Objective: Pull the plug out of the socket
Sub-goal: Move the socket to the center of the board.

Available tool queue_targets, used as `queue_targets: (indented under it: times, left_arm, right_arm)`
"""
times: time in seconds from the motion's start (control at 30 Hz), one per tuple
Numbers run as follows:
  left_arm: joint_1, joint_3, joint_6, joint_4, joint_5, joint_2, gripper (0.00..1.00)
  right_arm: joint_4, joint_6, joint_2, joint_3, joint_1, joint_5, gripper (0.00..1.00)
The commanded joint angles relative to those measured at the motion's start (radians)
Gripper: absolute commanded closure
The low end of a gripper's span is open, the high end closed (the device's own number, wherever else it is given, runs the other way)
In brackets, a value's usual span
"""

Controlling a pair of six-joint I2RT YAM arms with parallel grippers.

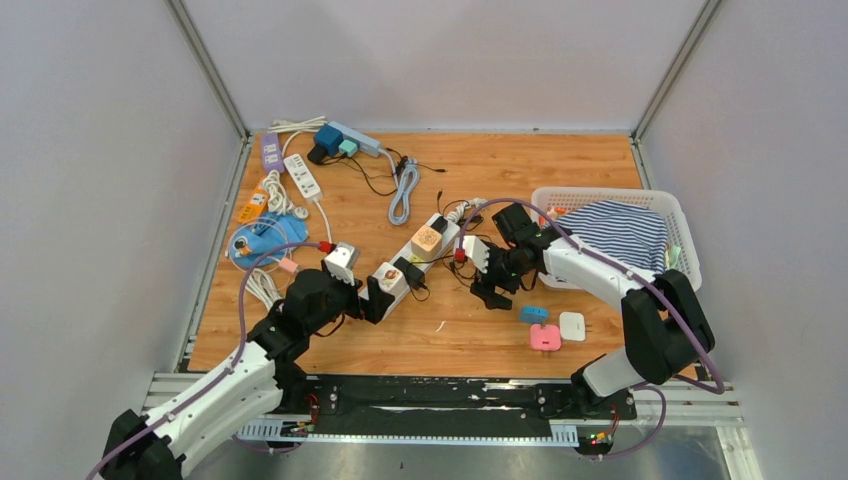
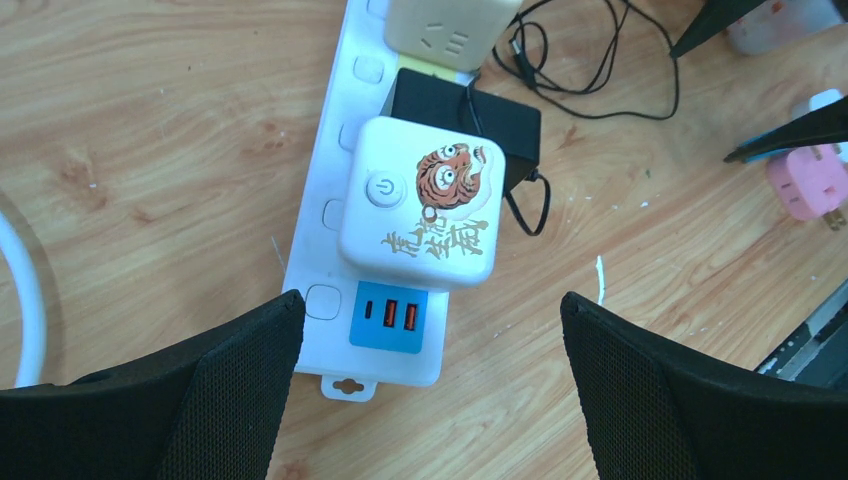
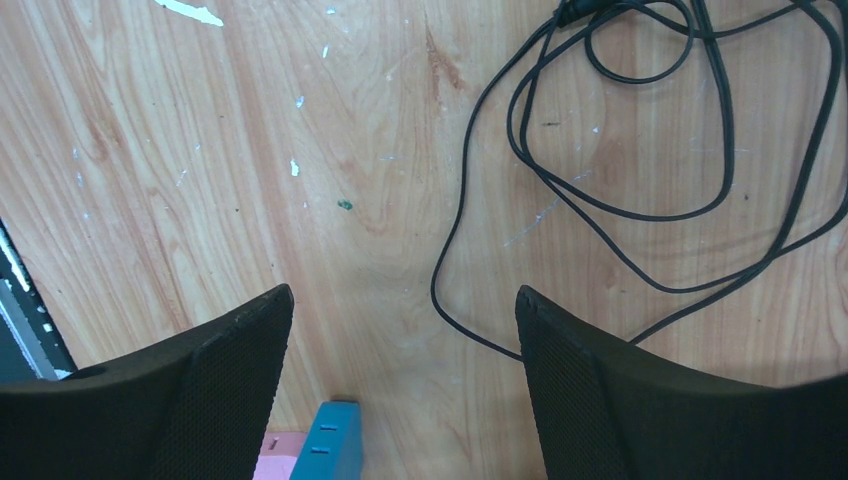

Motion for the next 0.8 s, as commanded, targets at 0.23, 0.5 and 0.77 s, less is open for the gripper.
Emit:
queue_targets:
  times: [0.23,0.5,0.77]
  left_arm:
    - [-0.005,0.097,0.020,0.005,-0.016,0.213,0.04]
    - [-0.018,0.152,0.046,0.005,-0.011,0.288,0.19]
    - [-0.026,0.176,0.043,0.006,-0.007,0.360,0.45]
  right_arm:
    - [-0.076,-0.021,-0.031,0.030,0.016,-0.086,0.17]
    - [-0.081,-0.021,-0.041,0.030,0.015,-0.100,0.16]
    - [-0.088,-0.013,-0.053,0.035,0.016,-0.131,0.16]
